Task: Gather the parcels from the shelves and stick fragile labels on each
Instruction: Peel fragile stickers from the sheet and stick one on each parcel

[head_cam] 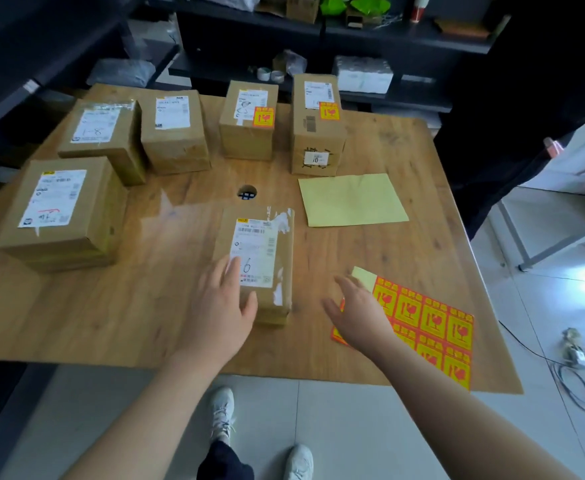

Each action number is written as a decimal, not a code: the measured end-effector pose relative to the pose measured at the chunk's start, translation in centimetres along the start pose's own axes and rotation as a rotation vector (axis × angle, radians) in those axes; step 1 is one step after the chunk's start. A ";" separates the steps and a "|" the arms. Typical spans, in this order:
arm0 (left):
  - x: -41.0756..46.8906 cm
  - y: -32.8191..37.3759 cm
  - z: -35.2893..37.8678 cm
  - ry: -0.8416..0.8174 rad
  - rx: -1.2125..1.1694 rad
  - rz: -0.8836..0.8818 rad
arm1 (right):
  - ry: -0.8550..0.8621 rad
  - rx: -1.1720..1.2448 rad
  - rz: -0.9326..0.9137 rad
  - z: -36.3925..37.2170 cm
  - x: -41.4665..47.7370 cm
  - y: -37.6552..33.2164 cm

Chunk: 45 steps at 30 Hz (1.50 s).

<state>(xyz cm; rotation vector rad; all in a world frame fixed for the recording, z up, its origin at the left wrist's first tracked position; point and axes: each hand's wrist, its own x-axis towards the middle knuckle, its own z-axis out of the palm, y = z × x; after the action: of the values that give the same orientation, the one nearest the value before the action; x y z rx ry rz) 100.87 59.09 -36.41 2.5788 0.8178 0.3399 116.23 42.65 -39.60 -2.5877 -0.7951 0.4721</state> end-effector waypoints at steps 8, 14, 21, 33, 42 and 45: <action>-2.8 7.6 6.4 -0.050 -0.059 0.410 | -0.220 -0.250 0.101 0.2 -3.1 11.1; -1.6 8.4 11.6 -0.318 -0.066 0.028 | -0.199 -0.225 -0.168 1.7 -4.6 10.9; 0.7 8.8 13.8 -0.427 0.086 -0.238 | -0.211 -0.170 -0.155 1.1 -1.8 10.0; -0.4 8.6 14.3 -0.297 0.117 -0.306 | -0.252 -0.216 -0.113 1.9 0.1 9.6; -0.9 9.8 14.9 -0.272 0.116 -0.304 | -0.227 -0.188 -0.112 2.0 -0.2 9.9; -1.0 10.0 14.6 -0.236 0.057 -0.417 | -0.222 -0.191 -0.116 2.1 -0.2 10.0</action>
<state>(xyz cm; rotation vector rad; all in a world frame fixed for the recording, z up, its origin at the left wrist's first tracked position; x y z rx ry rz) 110.09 46.55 -44.88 2.3563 1.2512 -0.1112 119.76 35.44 -46.00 -2.6727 -1.1078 0.6866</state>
